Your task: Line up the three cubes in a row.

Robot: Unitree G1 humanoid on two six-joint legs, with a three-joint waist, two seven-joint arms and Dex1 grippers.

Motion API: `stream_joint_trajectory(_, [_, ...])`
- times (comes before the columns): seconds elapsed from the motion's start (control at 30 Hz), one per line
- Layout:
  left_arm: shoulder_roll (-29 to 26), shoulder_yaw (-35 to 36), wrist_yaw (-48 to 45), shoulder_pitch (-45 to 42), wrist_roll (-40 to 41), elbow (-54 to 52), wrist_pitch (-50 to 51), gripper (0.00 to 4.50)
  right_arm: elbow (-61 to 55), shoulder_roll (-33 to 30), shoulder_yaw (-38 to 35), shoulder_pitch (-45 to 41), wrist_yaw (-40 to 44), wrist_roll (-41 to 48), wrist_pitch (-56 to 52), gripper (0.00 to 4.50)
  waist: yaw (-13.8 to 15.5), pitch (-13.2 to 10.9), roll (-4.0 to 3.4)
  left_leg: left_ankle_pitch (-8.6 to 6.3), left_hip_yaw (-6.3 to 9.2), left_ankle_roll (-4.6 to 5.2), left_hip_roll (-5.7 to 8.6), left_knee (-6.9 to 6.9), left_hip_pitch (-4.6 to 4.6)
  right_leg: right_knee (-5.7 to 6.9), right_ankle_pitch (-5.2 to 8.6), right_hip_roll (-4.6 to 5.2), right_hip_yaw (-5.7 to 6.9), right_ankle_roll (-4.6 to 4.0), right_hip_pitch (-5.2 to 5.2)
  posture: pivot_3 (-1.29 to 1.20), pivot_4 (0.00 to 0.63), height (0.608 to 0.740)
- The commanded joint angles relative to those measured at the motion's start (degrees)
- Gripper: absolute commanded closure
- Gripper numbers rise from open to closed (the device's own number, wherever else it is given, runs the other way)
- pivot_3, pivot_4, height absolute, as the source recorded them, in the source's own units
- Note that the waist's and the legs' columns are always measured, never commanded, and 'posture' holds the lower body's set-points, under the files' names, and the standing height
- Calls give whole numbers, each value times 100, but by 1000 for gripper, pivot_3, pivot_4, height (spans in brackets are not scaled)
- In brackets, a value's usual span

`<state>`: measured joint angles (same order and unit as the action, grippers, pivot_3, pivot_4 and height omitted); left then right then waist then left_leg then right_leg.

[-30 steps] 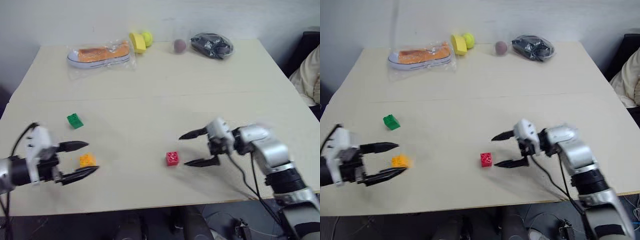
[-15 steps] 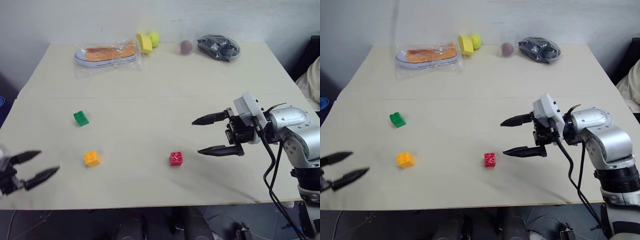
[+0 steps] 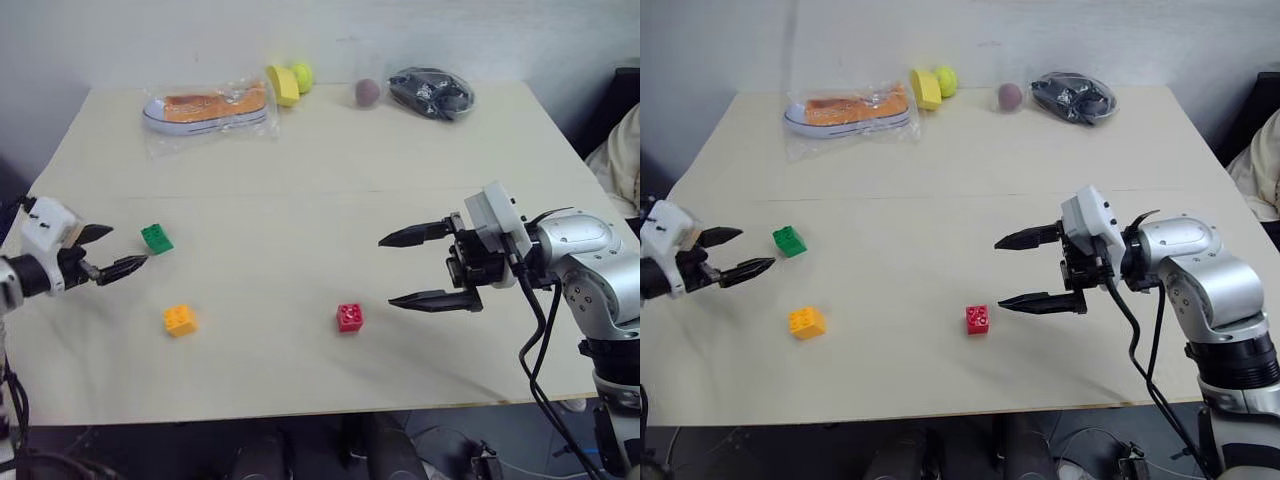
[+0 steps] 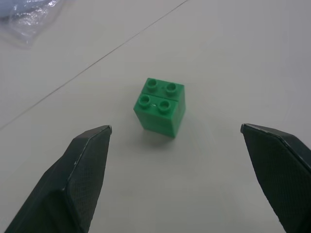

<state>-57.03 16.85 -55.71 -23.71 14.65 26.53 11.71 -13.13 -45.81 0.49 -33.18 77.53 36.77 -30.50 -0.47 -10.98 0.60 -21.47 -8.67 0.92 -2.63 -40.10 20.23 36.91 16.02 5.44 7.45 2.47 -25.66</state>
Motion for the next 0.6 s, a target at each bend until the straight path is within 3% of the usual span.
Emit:
stream_joint_trajectory(0.03, [-25, -456, -534, -1031, -310, 1210, -659, 0, -292, -97, -248, 94, -75, 183, -47, 47, 24, 1, 3, 1, 0, 1, 1, -1, 2, -1, 0, -3, 13, 1, 0, 0, 150, 740])
stream_joint_trajectory(0.3, [271, -1351, -320, -2731, -1350, 3601, -1754, 0, -840, -192, -531, 452, -487, 413, -299, 47, 20, 2, 18, 5, -6, 11, 16, -4, 5, -1, -7, -12, 30, 13, -1, 0, 150, 740])
stream_joint_trajectory(0.6, [590, -1697, -94, -3420, -1900, 4582, -1985, 0, -1221, -300, -816, 736, -813, 608, -462, 47, 34, 2, 32, 6, -3, 13, 16, -5, 6, -1, -8, -5, 31, 15, -1, 0, 150, 740])
